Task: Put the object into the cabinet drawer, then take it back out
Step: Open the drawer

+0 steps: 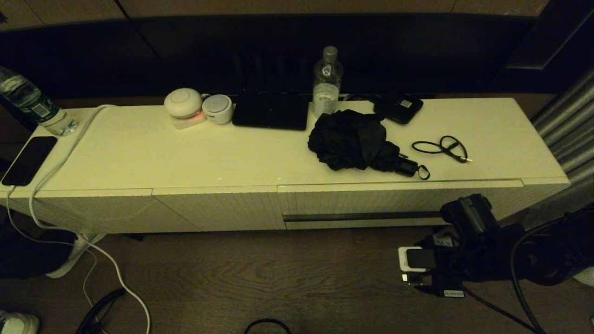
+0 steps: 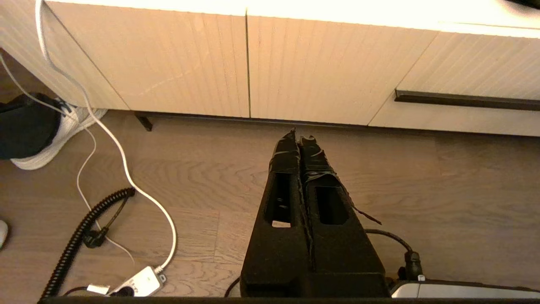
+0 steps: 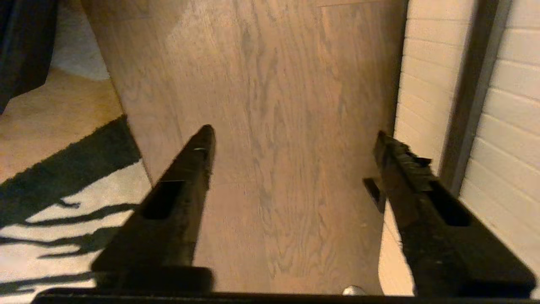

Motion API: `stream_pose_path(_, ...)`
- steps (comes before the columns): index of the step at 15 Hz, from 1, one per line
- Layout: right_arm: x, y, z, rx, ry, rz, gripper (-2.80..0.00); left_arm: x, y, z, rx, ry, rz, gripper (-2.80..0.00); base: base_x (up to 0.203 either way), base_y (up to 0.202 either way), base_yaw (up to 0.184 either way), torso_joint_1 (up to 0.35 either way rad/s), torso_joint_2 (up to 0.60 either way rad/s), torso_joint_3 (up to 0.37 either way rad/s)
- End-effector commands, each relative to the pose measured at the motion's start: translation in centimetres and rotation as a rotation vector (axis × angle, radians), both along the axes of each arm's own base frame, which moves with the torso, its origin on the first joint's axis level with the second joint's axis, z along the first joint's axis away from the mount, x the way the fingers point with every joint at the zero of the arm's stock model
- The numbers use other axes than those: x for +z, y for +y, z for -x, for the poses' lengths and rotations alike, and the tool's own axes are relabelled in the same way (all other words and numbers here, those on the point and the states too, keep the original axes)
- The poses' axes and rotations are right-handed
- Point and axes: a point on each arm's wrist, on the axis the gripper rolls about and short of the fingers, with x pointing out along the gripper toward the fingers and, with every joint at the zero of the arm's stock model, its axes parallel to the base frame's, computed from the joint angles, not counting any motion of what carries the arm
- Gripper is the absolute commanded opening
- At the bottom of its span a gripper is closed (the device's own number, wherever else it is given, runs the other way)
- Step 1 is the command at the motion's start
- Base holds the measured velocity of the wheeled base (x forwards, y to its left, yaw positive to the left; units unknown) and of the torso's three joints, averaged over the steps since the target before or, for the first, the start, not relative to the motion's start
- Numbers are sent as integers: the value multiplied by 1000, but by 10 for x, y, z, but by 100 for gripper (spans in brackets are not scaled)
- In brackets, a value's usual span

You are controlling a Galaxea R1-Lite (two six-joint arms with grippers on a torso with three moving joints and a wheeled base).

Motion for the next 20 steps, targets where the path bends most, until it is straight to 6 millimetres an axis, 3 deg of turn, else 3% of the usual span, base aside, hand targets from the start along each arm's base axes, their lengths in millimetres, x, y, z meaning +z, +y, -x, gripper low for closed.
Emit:
stream_pose_path(1, -6, 0, -7, 4, 58, 22, 0, 0, 0, 0, 1, -2, 1, -280, 0, 0, 0, 0, 0, 0)
stream_pose_path(12, -31, 5, -52, 32, 34, 12, 0, 0, 0, 0, 1, -2, 1, -280, 0, 0, 0, 0, 0, 0)
stream_pose_path(20, -30, -2, -77, 60, -84, 36, 0, 0, 0, 0, 1, -2, 1, -280, 0, 0, 0, 0, 0, 0)
